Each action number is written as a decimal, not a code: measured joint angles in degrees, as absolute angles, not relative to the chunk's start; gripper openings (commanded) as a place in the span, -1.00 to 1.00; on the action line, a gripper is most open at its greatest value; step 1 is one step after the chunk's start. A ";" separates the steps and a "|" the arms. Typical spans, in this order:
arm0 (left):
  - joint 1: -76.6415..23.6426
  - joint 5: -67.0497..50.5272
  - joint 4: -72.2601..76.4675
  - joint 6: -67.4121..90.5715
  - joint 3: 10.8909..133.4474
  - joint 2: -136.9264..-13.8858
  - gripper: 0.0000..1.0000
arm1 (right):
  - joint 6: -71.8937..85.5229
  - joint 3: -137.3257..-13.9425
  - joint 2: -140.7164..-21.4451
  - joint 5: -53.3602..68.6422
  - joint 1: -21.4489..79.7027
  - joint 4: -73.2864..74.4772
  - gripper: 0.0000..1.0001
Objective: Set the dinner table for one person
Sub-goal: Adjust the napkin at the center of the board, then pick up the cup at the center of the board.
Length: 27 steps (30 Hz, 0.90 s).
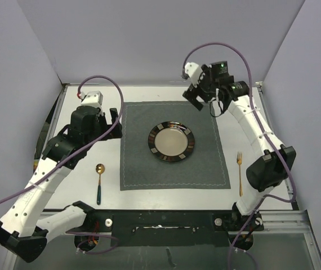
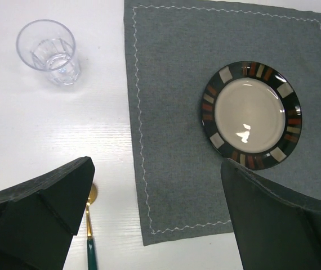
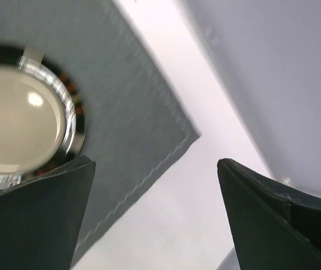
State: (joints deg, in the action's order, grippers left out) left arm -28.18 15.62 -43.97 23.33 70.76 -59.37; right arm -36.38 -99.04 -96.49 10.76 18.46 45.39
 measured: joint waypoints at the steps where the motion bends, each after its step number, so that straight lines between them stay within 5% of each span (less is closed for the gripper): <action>1: -28.10 16.43 -44.21 23.29 70.76 -58.70 0.96 | -34.37 -102.63 -98.13 9.89 18.96 43.72 0.96; 2: -28.08 16.86 -44.62 23.20 70.72 -58.04 0.96 | -32.56 -106.65 -100.29 9.13 19.86 42.74 0.88; 5: -28.01 17.80 -44.88 22.76 69.04 -54.35 0.96 | -28.86 -121.89 -110.34 8.34 24.32 42.28 -0.34; 6: -28.01 18.11 -44.91 22.70 67.99 -52.51 0.96 | -28.29 -127.74 -114.72 8.27 26.50 41.89 -0.66; 7: -28.01 18.50 -45.34 22.65 67.02 -50.50 0.96 | -27.86 -132.97 -119.04 7.86 28.97 41.65 -0.75; 8: -27.99 18.92 -45.78 22.65 66.46 -49.08 0.96 | -27.55 -136.44 -122.58 7.33 31.38 41.34 -0.64; 9: -27.92 19.40 -46.50 22.63 66.24 -47.83 0.96 | -27.11 -138.89 -125.93 6.55 34.04 41.08 -0.16; 10: -27.86 19.90 -47.16 22.55 66.22 -47.00 0.96 | -26.92 -139.87 -128.64 5.98 36.64 40.62 0.52; 11: -27.73 20.56 -47.55 22.31 66.26 -46.41 0.96 | -26.39 -139.94 -130.58 5.69 38.59 40.32 0.90; 17: -27.40 24.16 -50.61 20.18 67.99 -46.85 0.96 | -20.47 -138.06 -140.03 11.29 46.24 38.92 0.96; 27: -23.44 24.29 -45.23 15.70 65.28 -51.00 0.95 | -10.28 -140.31 -139.44 18.94 39.29 30.57 0.96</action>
